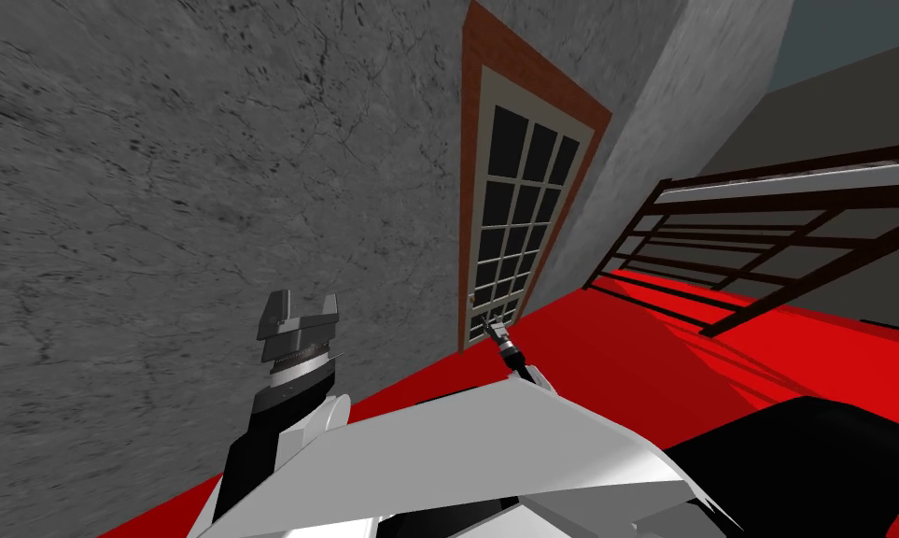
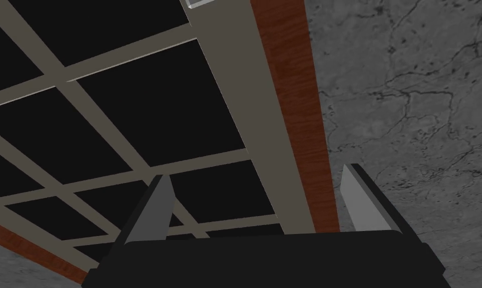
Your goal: Pull the door open
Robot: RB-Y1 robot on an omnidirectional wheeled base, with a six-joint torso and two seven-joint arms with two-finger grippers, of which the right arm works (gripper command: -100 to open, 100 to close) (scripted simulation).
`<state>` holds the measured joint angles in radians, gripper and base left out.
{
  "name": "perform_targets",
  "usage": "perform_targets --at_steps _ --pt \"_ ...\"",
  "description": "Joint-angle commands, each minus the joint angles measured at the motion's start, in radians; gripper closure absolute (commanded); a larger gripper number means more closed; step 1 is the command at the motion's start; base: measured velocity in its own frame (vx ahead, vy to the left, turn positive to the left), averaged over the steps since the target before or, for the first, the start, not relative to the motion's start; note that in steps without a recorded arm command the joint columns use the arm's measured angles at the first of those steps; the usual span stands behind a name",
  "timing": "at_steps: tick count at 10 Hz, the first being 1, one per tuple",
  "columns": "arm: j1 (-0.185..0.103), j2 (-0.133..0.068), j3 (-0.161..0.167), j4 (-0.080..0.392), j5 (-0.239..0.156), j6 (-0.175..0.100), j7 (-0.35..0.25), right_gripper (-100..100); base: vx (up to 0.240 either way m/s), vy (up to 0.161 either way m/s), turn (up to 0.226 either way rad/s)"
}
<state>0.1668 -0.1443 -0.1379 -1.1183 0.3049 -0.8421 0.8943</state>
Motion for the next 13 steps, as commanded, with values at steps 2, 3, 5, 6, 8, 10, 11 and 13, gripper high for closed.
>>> perform_targets --at_steps 2,3,5,6,8,10,11,13 --pt "-0.013 -0.007 -0.007 0.054 0.019 -0.015 0.036 -100 0.062 -0.045 0.049" --pt "-0.023 -0.010 -0.012 0.084 0.031 -0.027 0.060 -100 0.045 -0.035 0.042" --pt "-0.032 -0.013 -0.016 0.126 0.042 -0.038 0.081 -100 0.036 -0.025 0.032" --pt "-0.041 -0.016 -0.021 0.159 0.053 -0.048 0.102 -100 0.061 -0.036 0.061" --pt "-0.057 -0.021 -0.029 0.219 0.072 -0.067 0.140 -100 0.073 -0.047 0.058" --pt "-0.077 -0.027 -0.038 0.290 0.094 -0.090 0.185 -100 0.071 -0.053 0.067" --pt "-0.082 -0.028 -0.040 0.308 0.100 -0.095 0.196 -100 0.075 -0.062 0.048" --pt "-0.092 -0.031 -0.045 0.345 0.112 -0.107 0.220 -100 0.064 -0.042 0.034"
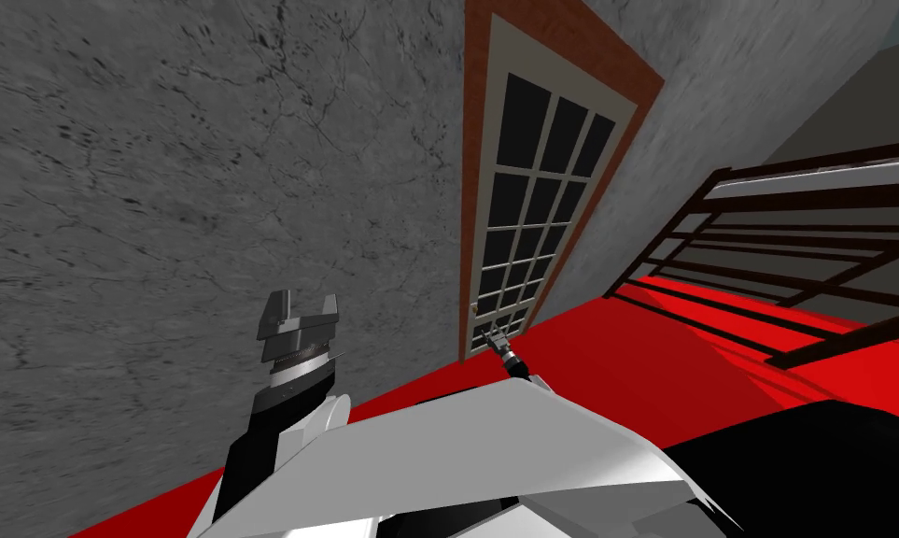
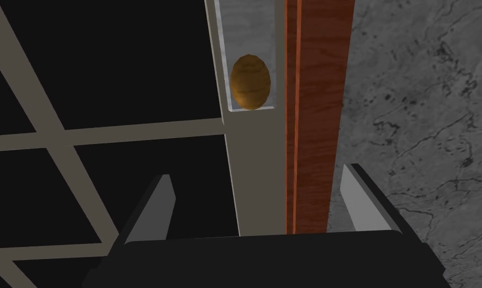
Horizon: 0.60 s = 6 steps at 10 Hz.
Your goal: Pull the door open
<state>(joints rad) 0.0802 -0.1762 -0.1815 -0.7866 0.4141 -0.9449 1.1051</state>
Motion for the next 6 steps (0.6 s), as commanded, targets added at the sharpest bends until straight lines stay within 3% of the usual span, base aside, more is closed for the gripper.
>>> perform_targets --at_steps 1,6 --pt "0.000 0.000 0.000 0.000 0.000 0.000 0.000 -100 0.020 -0.014 0.005" --pt "0.021 -0.048 -0.064 0.067 -0.043 -0.061 -0.009 -100 0.178 0.090 0.166"
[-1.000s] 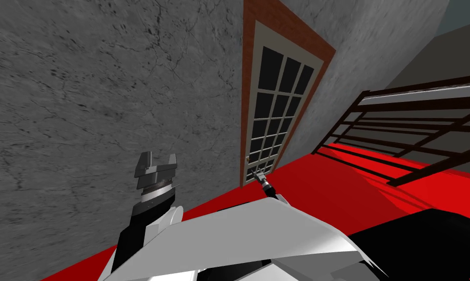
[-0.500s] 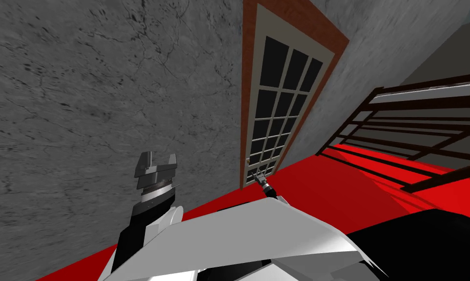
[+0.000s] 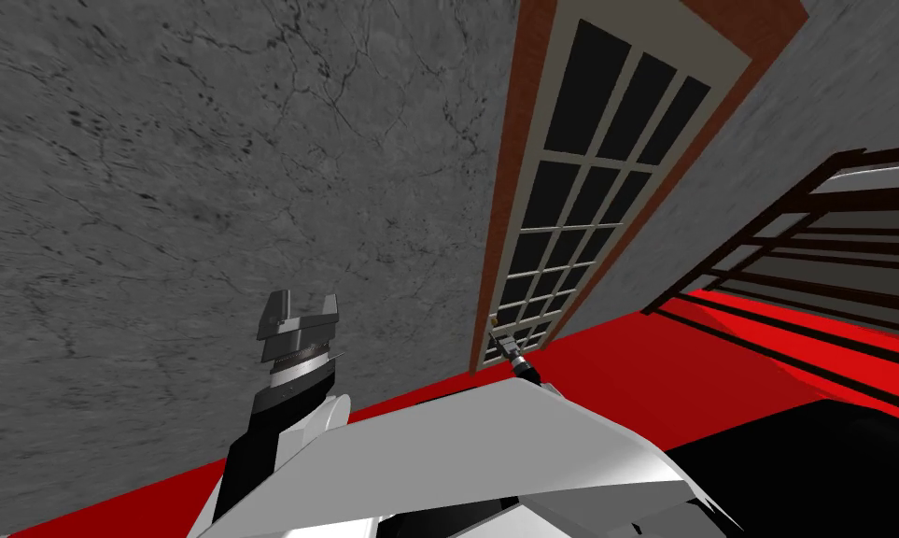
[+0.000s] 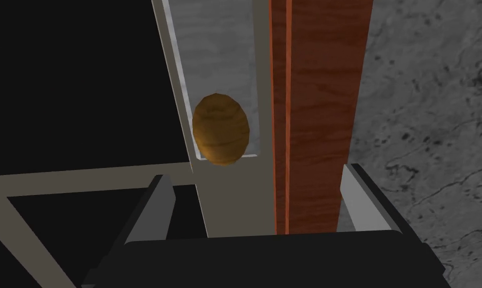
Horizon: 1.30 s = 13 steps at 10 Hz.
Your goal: Pull the door open
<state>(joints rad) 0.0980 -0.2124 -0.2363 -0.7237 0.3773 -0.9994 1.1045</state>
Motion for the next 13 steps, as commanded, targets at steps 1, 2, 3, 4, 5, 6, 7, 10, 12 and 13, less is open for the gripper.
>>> perform_targets --at_steps 1,2,3,4,5,6,7,10,12,13 --pt "0.008 -0.022 -0.023 0.018 -0.016 -0.019 -0.011 -100 0.205 0.056 0.182" --pt "0.013 -0.031 -0.034 0.030 -0.024 -0.031 -0.013 -100 0.193 0.025 0.196" --pt "0.013 -0.031 -0.034 0.030 -0.024 -0.031 -0.013 -100 0.107 -0.005 0.022" --pt "0.013 -0.031 -0.034 0.030 -0.024 -0.031 -0.013 -100 0.013 0.003 -0.025" --pt "0.017 -0.040 -0.046 0.042 -0.032 -0.042 -0.015 -100 0.065 0.012 0.100" --pt "0.025 -0.032 -0.035 0.029 -0.025 -0.034 -0.016 -100 0.028 0.008 0.011" --pt "0.025 -0.032 -0.035 0.029 -0.025 -0.034 -0.016 100 -0.019 0.000 -0.023" --pt "0.025 -0.032 -0.035 0.029 -0.025 -0.034 -0.016 100 -0.004 -0.012 -0.006" --pt "0.025 -0.032 -0.035 0.029 -0.025 -0.034 -0.016 100 0.000 0.000 0.000" --pt "0.024 -0.037 -0.035 0.028 -0.039 -0.032 -0.054 100 -0.021 -0.015 0.037"
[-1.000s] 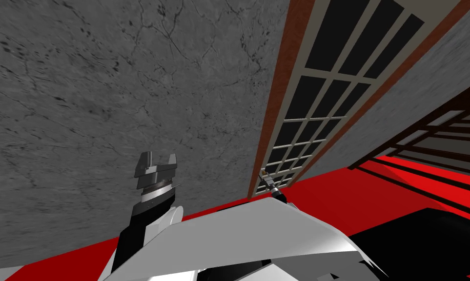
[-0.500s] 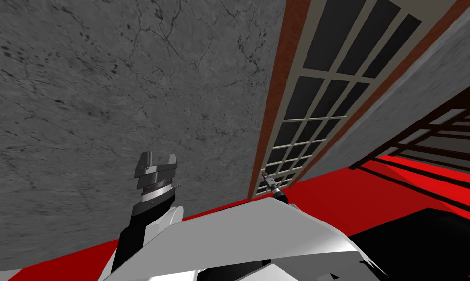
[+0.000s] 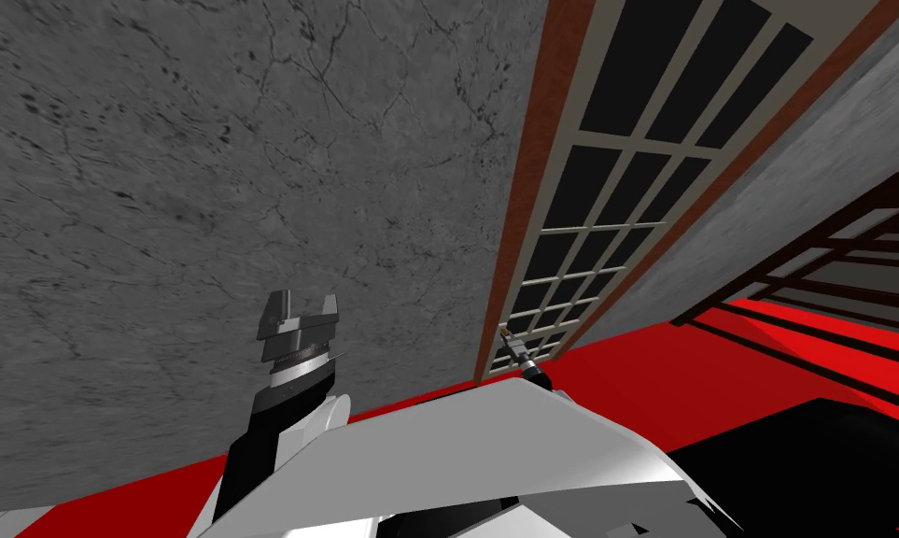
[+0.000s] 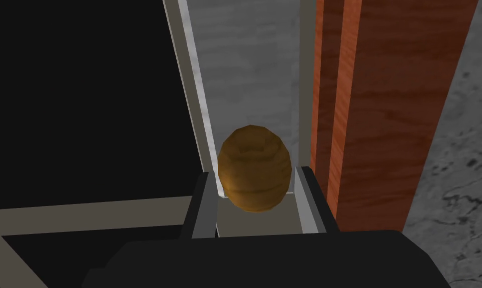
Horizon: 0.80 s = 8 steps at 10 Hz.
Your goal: Pull the door open
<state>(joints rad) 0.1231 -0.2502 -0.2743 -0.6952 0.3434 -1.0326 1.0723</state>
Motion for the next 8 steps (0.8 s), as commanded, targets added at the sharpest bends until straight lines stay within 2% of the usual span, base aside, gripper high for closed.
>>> perform_targets --at_steps 1,8 --pt "-0.002 0.000 0.005 -0.001 -0.009 0.002 -0.033 100 -0.032 -0.023 0.045" --pt "-0.007 -0.003 0.028 0.000 -0.065 0.009 -0.197 100 -0.030 -0.016 0.050"
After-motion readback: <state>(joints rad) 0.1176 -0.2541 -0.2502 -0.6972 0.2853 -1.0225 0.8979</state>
